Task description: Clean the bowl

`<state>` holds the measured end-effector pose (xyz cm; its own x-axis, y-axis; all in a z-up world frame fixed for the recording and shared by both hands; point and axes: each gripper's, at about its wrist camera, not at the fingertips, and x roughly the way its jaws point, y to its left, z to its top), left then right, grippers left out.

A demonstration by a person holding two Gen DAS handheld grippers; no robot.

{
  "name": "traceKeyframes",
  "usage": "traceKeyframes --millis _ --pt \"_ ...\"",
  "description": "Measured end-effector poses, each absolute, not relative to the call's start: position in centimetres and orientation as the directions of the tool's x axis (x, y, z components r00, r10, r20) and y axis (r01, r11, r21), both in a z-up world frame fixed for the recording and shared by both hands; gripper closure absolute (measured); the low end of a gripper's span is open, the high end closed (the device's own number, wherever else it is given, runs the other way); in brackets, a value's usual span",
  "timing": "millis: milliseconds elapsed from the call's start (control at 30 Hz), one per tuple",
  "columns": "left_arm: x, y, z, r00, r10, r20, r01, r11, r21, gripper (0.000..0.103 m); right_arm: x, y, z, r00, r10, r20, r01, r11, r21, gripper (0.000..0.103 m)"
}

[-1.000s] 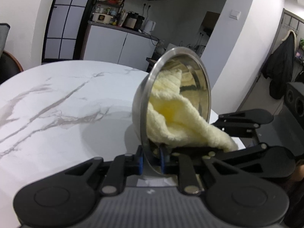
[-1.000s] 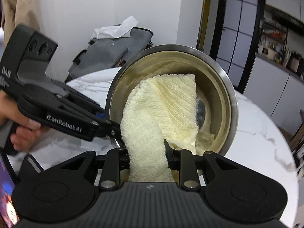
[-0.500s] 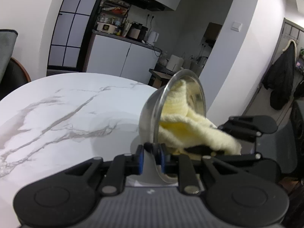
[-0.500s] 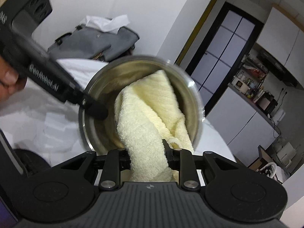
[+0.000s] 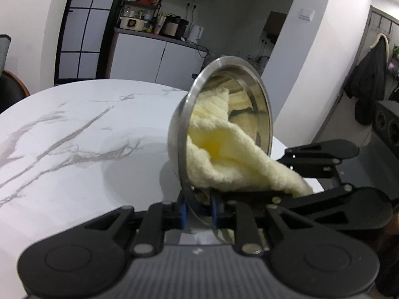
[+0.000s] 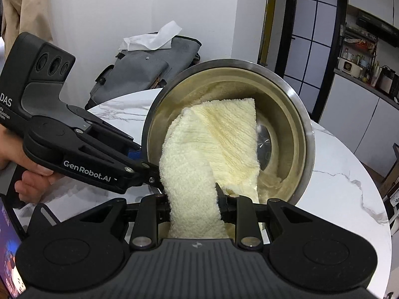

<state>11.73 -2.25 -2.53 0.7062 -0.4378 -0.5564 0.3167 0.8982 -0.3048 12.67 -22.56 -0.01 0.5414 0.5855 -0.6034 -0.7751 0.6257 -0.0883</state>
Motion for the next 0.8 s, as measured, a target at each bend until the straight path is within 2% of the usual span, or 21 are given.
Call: traceKeyframes --millis 233,333,467,600,800 --pt "11.4 -1.3 -1.6 0.728 -0.432 -0.532 0.311 0.9 -0.305 0.086 11.8 -22.5 0.4 0.691 0.472 -0.548 -0.692 0.65 -0.313 0.077" --pt "11.2 -0.9 -1.4 0.735 -0.429 -0.525 0.307 0.901 -0.307 0.086 11.7 -22.5 0.9 0.724 0.462 -0.512 -0.668 0.654 -0.355 0.077" --pt "11.1 -0.8 -1.2 0.739 -0.436 -0.514 0.307 0.897 -0.32 0.085 11.7 -22.0 0.4 0.734 0.443 -0.515 -0.662 0.638 -0.394 0.077" --pt "11.2 -1.0 -1.2 0.736 -0.44 -0.515 0.306 0.894 -0.327 0.084 12.1 -21.8 0.0 0.702 0.451 -0.551 -0.687 0.631 -0.36 0.077" --pt "11.4 -1.9 -2.1 0.712 -0.443 -0.545 0.309 0.894 -0.324 0.083 12.9 -22.3 -0.2 0.586 0.548 -0.597 -0.754 0.639 -0.153 0.076"
